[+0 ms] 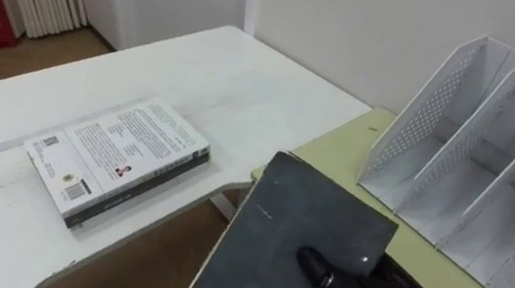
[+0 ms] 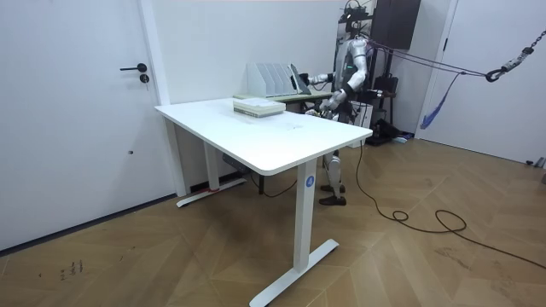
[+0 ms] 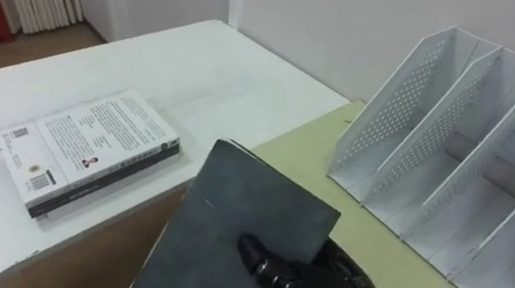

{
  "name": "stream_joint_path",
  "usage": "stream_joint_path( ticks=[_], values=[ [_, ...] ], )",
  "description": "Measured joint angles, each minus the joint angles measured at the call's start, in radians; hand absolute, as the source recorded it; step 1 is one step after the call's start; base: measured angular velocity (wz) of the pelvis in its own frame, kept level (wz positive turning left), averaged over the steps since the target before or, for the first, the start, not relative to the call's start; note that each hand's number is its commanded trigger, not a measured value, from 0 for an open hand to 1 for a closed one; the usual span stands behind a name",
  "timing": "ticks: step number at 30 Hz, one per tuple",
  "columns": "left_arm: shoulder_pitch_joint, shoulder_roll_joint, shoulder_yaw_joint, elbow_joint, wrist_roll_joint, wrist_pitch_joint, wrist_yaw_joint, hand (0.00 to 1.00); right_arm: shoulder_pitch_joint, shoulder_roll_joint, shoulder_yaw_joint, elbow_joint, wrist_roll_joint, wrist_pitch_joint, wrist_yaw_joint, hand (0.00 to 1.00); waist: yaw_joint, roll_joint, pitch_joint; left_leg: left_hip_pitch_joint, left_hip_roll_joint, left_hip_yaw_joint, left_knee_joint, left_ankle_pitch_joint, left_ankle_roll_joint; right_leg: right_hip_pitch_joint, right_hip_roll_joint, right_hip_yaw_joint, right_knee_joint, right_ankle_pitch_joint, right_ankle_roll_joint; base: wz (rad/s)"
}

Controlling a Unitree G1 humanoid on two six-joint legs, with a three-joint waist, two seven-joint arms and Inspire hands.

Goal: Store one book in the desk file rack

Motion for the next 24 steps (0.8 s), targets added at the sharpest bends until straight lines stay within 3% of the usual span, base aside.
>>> stream_joint_path(
  ticks=[4, 9, 11, 14, 19, 24],
  values=[
    [0.017, -0.049, 0.002, 0.107, 0.156, -0.041, 0.092, 0.00, -0.022, 0.050, -0.056, -0.016, -0.140, -0.039, -0.132, 1.00, -0.004, -0.003, -0.0008, 0.000, -0.001, 0.004, -0.009, 0.000, 0.000, -0.002, 0.001, 0.004, -0.007, 0.000, 0.001, -0.01],
    [0.057, -0.124, 0.057, 0.266, 0.233, -0.110, 0.197, 0.00, -0.023, 0.090, -0.098, -0.135, -0.379, -0.081, -0.307, 1.00, -0.017, 0.000, -0.0026, 0.012, -0.001, 0.011, -0.027, 0.000, 0.000, -0.002, 0.001, 0.009, -0.016, 0.001, 0.001, -0.04],
    [0.064, -0.159, 0.078, 0.344, 0.240, -0.137, 0.236, 0.00, -0.033, 0.113, -0.118, -0.175, -0.470, -0.118, -0.401, 1.00, -0.020, 0.004, -0.0040, 0.014, -0.001, 0.012, -0.031, 0.000, 0.000, -0.002, 0.001, 0.009, -0.016, 0.001, 0.001, 0.00],
    [0.076, -0.186, 0.083, 0.385, 0.240, -0.168, 0.270, 0.00, -0.058, 0.135, -0.128, -0.195, -0.609, -0.157, -0.521, 1.00, -0.026, 0.004, -0.0044, 0.018, -0.002, 0.012, -0.038, 0.000, 0.000, -0.001, 0.001, 0.011, -0.017, 0.001, 0.001, 0.00],
    [0.067, -0.218, 0.099, 0.453, 0.227, -0.197, 0.310, 0.00, -0.111, 0.170, -0.136, -0.210, -0.812, -0.169, -0.731, 1.00, -0.023, 0.005, -0.0062, 0.032, -0.003, 0.014, -0.064, 0.005, -0.003, 0.000, 0.001, 0.015, -0.014, 0.000, 0.001, -0.03],
    [0.072, -0.232, 0.118, 0.489, 0.228, -0.223, 0.314, 0.00, -0.159, 0.172, -0.185, -0.210, -0.971, -0.238, -0.962, 1.00, -0.020, -0.003, -0.0073, 0.032, -0.004, 0.016, -0.063, 0.006, -0.004, -0.001, 0.004, 0.012, -0.015, 0.001, 0.001, -0.01]
  ],
)
